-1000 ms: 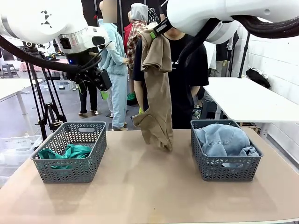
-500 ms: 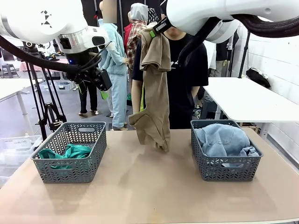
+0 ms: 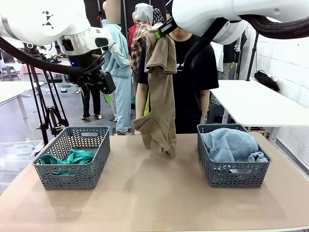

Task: Sort the tops and bottoms.
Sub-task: Sort the clothes according to human instructions.

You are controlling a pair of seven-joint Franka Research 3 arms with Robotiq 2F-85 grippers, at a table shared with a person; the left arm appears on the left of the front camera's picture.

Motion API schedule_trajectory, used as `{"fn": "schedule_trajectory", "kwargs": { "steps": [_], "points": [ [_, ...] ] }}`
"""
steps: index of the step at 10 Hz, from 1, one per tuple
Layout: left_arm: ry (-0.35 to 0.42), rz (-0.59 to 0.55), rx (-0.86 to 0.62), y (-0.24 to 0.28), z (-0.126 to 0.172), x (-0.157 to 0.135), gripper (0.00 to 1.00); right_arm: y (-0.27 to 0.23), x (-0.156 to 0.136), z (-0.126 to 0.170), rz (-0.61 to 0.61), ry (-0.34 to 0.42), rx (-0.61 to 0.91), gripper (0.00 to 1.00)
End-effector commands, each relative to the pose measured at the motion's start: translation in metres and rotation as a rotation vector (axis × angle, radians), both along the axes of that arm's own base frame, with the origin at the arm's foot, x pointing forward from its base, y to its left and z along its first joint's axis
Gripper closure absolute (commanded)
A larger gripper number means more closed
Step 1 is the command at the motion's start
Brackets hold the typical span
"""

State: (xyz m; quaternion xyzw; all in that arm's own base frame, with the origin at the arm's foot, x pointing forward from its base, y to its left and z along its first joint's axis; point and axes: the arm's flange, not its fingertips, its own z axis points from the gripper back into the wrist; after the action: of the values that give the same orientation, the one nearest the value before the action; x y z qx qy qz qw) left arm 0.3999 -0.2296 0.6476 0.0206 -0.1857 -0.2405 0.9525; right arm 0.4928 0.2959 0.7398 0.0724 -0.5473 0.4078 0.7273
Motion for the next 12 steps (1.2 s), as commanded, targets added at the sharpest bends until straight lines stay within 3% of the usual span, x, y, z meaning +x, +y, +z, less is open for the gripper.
{"fn": "schedule_trajectory", "kwargs": {
  "steps": [1,12],
  "points": [
    [0.000,0.001,0.013,0.0024,0.0015,-0.0011,0.00,-0.0001,-0.0004,0.0051,0.001,-0.023,0.005,1.00],
    [0.000,0.001,0.013,0.0024,0.0015,-0.0011,0.00,-0.0001,-0.0004,0.0051,0.001,-0.023,0.005,1.00]
  ]
}}
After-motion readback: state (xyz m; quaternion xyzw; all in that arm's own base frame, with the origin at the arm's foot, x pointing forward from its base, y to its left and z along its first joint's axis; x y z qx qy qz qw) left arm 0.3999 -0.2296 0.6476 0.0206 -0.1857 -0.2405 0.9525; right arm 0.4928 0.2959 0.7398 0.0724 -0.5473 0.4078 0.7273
